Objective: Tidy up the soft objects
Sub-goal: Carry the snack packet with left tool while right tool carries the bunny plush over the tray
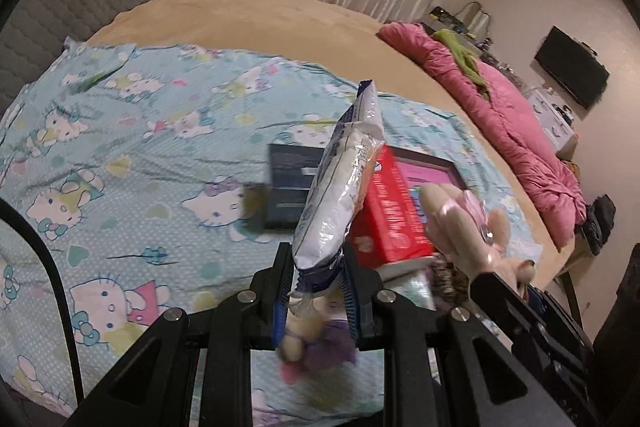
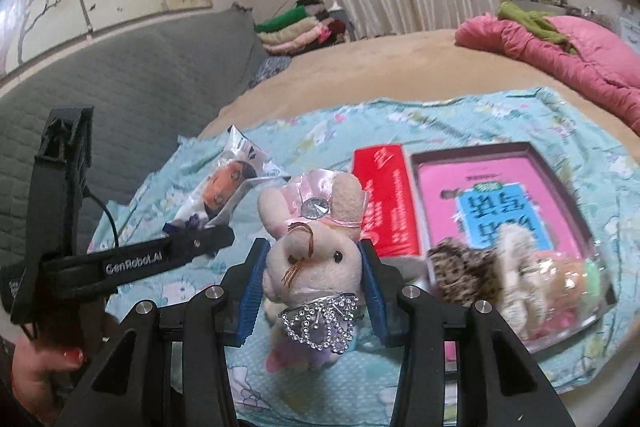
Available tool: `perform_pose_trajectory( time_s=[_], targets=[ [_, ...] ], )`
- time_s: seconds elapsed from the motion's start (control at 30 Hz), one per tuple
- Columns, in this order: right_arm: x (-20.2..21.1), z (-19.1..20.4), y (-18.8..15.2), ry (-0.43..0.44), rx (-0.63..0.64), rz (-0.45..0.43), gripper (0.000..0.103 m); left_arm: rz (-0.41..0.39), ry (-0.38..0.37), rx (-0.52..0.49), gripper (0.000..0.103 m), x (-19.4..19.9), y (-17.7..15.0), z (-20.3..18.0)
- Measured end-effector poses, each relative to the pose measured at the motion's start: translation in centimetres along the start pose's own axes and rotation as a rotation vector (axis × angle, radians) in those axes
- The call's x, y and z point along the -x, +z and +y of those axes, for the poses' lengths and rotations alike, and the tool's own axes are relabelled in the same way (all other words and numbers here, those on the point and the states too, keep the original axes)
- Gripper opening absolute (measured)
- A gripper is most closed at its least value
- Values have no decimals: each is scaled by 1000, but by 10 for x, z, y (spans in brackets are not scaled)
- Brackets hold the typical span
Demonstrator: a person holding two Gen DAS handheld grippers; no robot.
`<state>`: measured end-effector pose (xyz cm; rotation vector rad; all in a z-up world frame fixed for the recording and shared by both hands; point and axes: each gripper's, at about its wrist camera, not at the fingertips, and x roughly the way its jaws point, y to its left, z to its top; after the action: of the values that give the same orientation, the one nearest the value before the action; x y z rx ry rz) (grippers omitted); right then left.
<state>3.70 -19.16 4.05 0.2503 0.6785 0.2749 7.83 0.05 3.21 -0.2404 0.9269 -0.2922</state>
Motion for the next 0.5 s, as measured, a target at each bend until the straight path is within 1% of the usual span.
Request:
perform_pose_trajectory(
  time_s=[0.3,0.4,0.5],
  targets=[
    [40,-28,13,-45,-44,-76,46,-4,-38,-82,24,13,-2,-54],
    [53,-45,16,-68,-77,-101,46,7,-54,-103,24,12,-5,-70],
    [66,-66,18,-109,-106,-127,46,23,-71,-123,24,7,-8,-85]
  ],
)
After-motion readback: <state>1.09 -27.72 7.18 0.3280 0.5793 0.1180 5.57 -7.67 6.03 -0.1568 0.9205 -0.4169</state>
